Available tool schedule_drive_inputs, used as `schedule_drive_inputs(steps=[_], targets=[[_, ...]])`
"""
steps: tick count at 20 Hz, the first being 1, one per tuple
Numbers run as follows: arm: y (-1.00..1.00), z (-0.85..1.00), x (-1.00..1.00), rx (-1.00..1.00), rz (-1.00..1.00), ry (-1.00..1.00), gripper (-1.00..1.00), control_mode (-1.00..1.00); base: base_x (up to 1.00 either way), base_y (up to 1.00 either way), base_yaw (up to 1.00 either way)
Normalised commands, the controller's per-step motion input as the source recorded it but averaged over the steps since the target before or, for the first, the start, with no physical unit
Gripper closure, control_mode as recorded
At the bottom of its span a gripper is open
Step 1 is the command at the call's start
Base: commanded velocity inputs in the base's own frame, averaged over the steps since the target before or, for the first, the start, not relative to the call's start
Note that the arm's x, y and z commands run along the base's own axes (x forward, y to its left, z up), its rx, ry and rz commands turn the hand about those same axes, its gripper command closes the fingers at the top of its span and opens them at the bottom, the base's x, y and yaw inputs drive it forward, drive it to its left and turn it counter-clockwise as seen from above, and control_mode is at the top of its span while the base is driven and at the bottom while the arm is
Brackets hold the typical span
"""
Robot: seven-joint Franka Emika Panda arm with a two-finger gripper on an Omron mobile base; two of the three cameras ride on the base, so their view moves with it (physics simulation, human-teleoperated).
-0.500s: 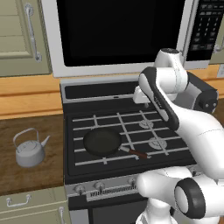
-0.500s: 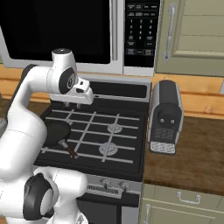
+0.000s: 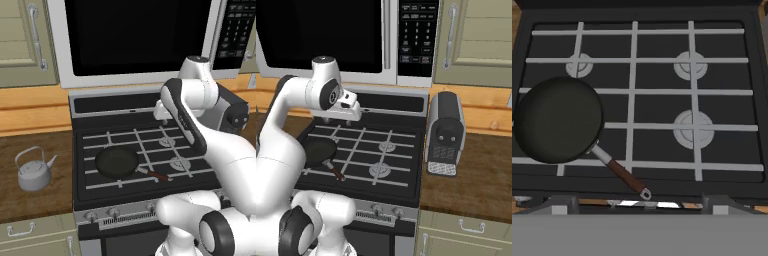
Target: Pick the kettle from the counter and place it on a stove burner. Then turn the burner on.
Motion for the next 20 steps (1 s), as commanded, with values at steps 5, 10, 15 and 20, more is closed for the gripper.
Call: schedule_drive_inputs(steps=[5,10,15,20], targets=[[0.13,0.00,-0.24,0.00,-0.01,0.00,-1.00,-1.00,0.00,0.00,0.00],[0.35,0.00,-0.09,0.00,-0.02,0.00,-1.00,-1.00,0.00,0.00,0.00],[0.47,0.00,-0.09,0.00,0.00,0.00,-1.00,-1.00,0.00,0.00,0.00],[0.51,0.00,-0.11,0.00,-0.01,0.00,-1.00,-1.00,0.00,0.00,0.00]])
